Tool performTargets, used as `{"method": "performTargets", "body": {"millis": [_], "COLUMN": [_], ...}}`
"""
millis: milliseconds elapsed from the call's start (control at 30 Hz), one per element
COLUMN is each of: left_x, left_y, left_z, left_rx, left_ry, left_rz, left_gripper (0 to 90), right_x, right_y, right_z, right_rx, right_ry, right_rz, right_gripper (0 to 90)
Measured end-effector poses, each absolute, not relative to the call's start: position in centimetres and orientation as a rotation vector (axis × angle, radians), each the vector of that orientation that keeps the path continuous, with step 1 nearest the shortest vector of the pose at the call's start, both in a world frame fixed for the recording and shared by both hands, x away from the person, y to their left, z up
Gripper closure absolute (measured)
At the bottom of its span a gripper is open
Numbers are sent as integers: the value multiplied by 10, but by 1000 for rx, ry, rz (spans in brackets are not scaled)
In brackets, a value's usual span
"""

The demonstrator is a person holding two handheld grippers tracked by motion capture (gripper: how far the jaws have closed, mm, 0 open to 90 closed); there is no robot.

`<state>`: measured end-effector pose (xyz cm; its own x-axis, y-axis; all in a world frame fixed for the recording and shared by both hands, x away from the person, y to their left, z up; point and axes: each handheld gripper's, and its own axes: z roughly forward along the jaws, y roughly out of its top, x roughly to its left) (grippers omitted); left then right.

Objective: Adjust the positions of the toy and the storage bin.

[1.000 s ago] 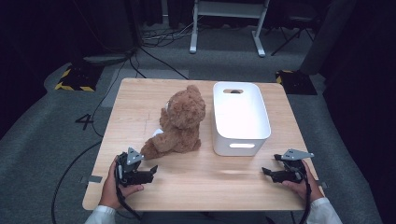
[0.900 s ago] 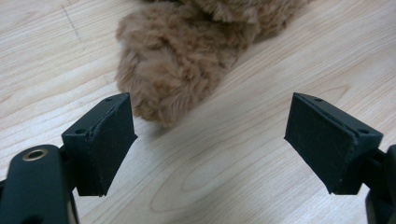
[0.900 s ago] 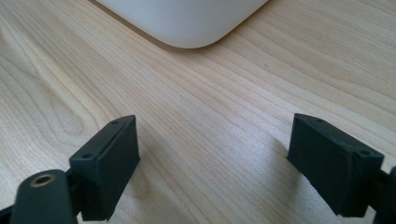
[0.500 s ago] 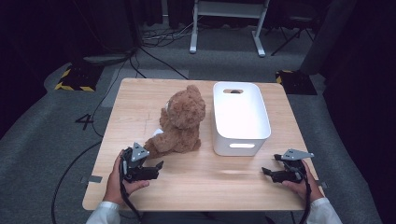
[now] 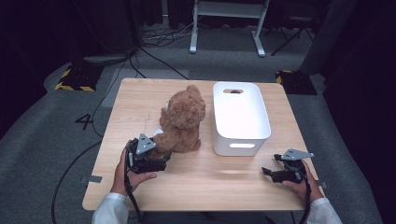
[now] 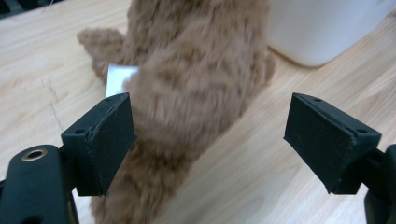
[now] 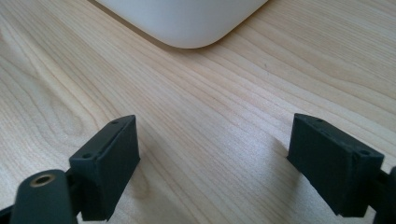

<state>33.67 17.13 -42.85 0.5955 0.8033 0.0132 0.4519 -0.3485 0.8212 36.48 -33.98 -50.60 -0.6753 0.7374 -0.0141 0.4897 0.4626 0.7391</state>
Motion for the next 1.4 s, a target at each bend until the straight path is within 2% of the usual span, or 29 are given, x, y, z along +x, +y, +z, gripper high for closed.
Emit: {"method": "performTargets", "body": {"millis": [500, 1133, 1400], "left_x": [360, 394, 403], "left_y": [149, 130, 135], "left_z": [-411, -429, -441], "left_rx": [1950, 1999, 1991], "left_ry": [974, 1036, 1058], "left_rz": [560, 528, 479], "left_gripper": [158, 164, 246], "right_x": [365, 365, 365], "right_y": [-340, -340, -340], "right_z": [-506, -506, -506], "right_rx": [1040, 1040, 1040], "right_ry": [2384, 2384, 2383], "right_rz": [1044, 1044, 1041], "right_gripper": [162, 162, 165]}}
